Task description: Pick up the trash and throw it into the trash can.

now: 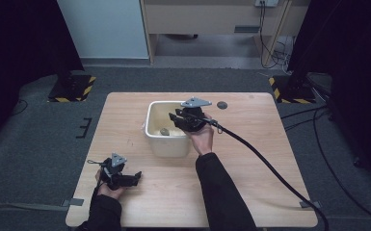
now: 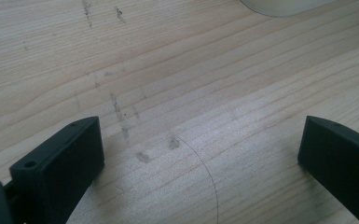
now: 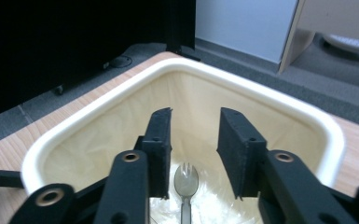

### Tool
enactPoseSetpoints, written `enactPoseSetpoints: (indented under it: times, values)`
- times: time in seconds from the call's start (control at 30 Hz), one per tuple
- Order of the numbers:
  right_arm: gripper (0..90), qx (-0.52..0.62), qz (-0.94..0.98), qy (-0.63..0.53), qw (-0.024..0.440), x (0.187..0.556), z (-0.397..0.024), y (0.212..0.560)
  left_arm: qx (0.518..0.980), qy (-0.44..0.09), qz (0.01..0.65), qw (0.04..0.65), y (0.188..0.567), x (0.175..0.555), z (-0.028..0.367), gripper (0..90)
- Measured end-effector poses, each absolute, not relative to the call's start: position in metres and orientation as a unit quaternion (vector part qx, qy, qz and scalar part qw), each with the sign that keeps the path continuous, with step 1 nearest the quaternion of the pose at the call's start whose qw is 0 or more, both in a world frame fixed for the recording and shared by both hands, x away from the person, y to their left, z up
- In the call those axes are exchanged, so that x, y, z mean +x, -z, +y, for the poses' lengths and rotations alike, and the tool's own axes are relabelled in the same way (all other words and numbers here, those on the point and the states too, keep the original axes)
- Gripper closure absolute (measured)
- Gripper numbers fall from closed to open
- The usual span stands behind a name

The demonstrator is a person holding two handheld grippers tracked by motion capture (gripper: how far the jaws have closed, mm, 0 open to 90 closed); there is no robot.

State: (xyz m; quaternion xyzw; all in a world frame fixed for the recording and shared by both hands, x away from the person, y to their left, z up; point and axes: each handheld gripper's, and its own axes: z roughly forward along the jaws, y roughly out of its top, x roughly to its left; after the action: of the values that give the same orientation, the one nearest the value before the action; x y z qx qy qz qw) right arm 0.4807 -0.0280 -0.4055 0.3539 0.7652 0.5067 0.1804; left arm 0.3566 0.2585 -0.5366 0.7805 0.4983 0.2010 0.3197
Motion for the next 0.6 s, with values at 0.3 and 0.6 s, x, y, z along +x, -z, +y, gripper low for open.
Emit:
enactPoseSetpoints:
  times: [0.3, 0.6]
  values:
    - [49.1, 0.344, 0.755, -0.524, 0.193, 0.467, -0.052, 0.384, 0.781, -0.201, 0.498, 0.319, 0.537, 0.357, 0.259, 0.0]
    - [41.0, 0.352, 0.745, -0.525, 0.214, 0.455, -0.091, 0.379, 0.781, -0.201, 0.498, 0.319, 0.537, 0.357, 0.259, 0.0]
